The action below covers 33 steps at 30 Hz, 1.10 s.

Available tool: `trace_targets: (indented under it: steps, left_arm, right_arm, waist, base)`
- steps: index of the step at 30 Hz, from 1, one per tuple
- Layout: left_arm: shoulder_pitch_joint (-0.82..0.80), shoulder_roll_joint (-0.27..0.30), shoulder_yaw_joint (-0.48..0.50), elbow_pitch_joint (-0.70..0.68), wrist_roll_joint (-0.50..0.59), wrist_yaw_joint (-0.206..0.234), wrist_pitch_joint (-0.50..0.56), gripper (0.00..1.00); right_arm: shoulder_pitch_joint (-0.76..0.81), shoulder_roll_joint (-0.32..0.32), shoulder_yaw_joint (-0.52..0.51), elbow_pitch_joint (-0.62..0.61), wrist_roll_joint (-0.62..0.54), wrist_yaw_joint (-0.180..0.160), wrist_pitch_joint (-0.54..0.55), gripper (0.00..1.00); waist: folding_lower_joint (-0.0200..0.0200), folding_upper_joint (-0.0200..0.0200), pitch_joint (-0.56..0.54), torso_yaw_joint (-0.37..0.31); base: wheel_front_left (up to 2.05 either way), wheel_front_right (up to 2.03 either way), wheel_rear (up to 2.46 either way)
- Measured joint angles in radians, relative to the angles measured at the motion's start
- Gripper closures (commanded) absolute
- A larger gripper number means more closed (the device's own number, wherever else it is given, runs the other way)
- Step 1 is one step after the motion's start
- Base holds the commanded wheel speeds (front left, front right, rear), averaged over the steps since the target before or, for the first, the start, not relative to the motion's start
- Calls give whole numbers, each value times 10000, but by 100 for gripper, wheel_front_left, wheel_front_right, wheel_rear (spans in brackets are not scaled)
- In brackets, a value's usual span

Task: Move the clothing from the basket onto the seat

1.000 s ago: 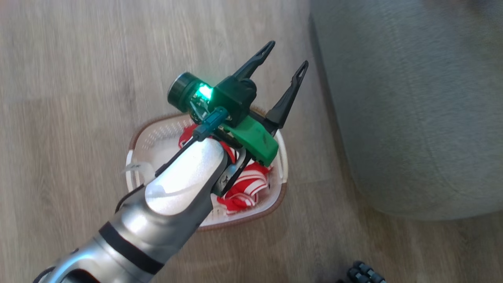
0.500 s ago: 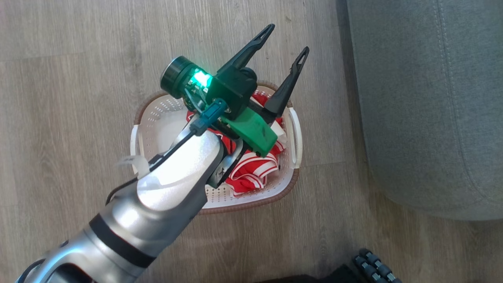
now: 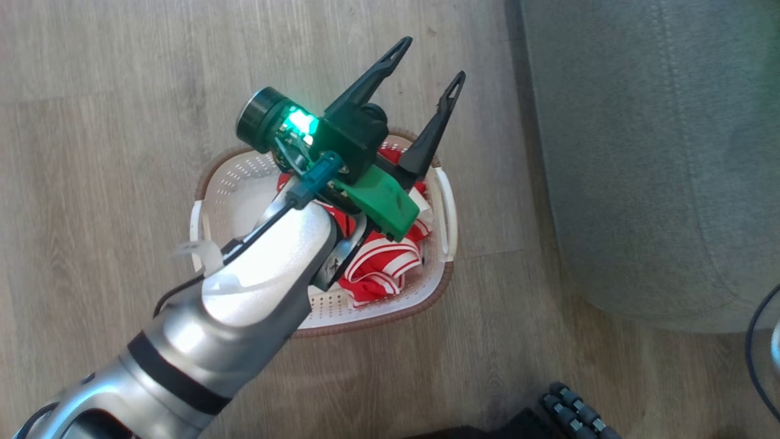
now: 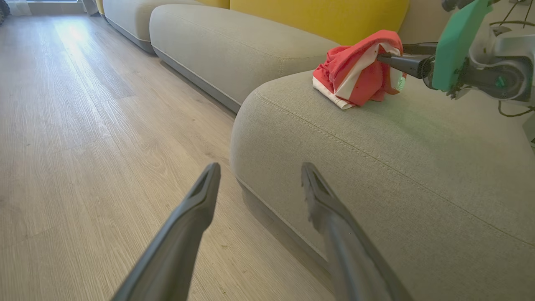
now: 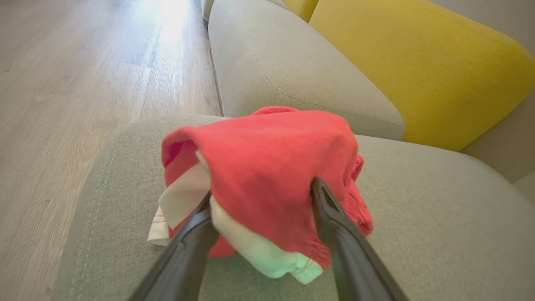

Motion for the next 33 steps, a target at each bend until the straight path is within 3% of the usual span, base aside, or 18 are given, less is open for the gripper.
trace_targets:
  steps: [12,21,33]
  left_arm:
    - [122,276,359,-2,-355,222,-165,0]
    - [1055,357,978,111,-878,443,-470,0]
    - [3814,548,3173,-267,-1197,871,-558,0]
  right_arm:
    - [1669,359,2127,-1960,2169,0,0,0]
    - [2375,445,3235,-3014,3039,0,-2,0]
    - [4453,1331,4084,-4196,3764,0,0,0]
  waist:
    - [0,0,-745,-354]
    - [-1,0,-1727,-292]
    - [-1,0,-3723,434]
  base:
    - [0,0,0]
    - [0,0,0]
    - [0,0,0]
